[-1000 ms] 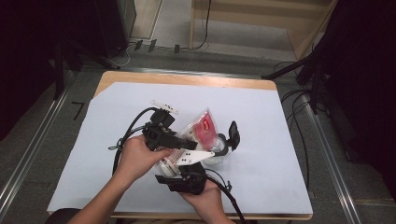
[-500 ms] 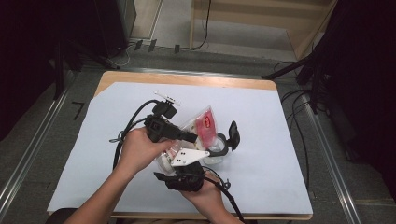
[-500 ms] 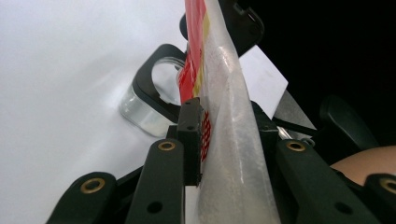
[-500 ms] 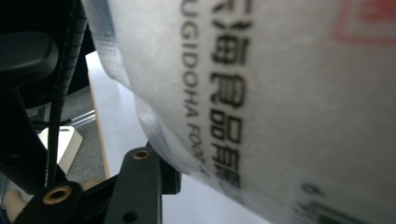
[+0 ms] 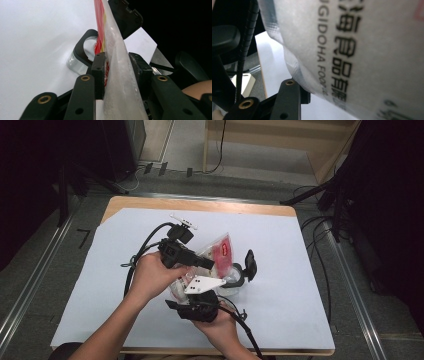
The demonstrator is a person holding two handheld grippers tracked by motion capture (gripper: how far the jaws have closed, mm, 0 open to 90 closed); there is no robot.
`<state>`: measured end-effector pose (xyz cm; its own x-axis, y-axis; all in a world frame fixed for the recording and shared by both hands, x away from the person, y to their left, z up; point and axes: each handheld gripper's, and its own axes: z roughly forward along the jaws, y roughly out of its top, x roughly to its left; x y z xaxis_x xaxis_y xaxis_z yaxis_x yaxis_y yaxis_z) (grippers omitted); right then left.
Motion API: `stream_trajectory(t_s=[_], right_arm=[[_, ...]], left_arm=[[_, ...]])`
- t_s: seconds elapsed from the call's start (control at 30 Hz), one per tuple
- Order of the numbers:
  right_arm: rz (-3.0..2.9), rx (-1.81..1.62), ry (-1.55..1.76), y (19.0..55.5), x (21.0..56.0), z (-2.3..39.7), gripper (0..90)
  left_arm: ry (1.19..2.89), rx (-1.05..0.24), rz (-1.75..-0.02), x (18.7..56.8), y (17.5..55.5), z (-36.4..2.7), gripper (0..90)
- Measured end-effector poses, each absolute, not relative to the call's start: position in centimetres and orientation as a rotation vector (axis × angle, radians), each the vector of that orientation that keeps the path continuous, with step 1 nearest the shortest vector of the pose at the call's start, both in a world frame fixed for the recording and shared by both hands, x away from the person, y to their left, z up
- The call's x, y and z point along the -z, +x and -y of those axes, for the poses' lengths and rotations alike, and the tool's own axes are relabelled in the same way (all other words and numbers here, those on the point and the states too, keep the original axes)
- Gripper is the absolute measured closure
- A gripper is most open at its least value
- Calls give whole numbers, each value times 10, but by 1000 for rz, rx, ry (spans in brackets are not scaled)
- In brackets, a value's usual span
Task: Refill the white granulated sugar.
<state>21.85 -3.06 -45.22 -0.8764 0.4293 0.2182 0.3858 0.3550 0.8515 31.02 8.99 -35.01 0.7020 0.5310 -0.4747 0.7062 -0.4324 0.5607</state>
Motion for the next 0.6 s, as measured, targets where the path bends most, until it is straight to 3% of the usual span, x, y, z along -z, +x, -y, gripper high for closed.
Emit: stream_trajectory(t_s=[0.6], right_arm=[[-2553, -1603, 795, 220, 449, 34, 635]], left_arm=[[2120, 232, -935, 351, 309, -90, 706]])
